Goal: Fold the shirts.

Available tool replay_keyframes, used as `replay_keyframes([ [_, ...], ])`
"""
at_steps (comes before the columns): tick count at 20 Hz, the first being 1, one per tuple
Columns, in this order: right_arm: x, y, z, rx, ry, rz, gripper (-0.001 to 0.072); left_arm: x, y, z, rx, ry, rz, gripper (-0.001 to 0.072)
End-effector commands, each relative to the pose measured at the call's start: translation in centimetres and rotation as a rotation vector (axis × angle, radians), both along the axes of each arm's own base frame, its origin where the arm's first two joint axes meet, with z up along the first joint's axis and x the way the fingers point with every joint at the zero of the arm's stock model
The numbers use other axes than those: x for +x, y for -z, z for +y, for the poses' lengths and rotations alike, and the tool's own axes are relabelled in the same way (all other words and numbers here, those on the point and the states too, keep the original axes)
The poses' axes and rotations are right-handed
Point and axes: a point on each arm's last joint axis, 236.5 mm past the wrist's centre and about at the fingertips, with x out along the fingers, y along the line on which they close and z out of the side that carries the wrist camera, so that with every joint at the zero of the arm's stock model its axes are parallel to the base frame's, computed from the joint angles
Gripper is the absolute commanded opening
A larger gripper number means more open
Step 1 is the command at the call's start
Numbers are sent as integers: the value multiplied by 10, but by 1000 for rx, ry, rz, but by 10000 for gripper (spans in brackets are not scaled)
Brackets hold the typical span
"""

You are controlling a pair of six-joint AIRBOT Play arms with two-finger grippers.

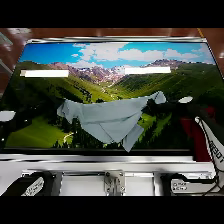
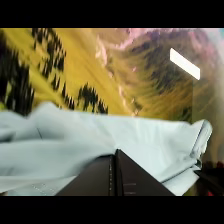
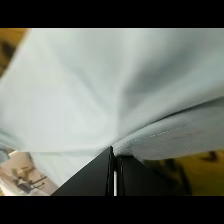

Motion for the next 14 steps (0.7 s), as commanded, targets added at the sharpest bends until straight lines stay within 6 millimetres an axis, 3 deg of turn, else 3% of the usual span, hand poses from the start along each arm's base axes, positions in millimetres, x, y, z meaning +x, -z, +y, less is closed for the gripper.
replay_keyframes([
  [1,17,-94,-1,27,-89,-224,53,19,-61,29,8,-30,-118,38],
  [3,22,-178,-10,-5,-129,-426,54,23,-142,50,38,-26,-266,37],
  [5,16,-275,-22,-72,-125,-658,54,6,-254,61,123,-24,-490,37],
  [7,-8,-377,-35,-168,-83,-913,54,-38,-374,59,242,-50,-757,37],
  [9,-49,-466,-45,-291,-20,-1146,54,-108,-483,40,378,-79,-1031,38],
  [11,-94,-526,-57,-442,71,-1295,54,-174,-548,15,489,-100,-1229,38],
  [12,-115,-542,-64,-517,122,-1324,54,-202,-568,3,535,-108,-1303,38],
  [14,-149,-553,-76,-636,208,-1319,54,-237,-585,-11,568,-144,-1360,38],
])
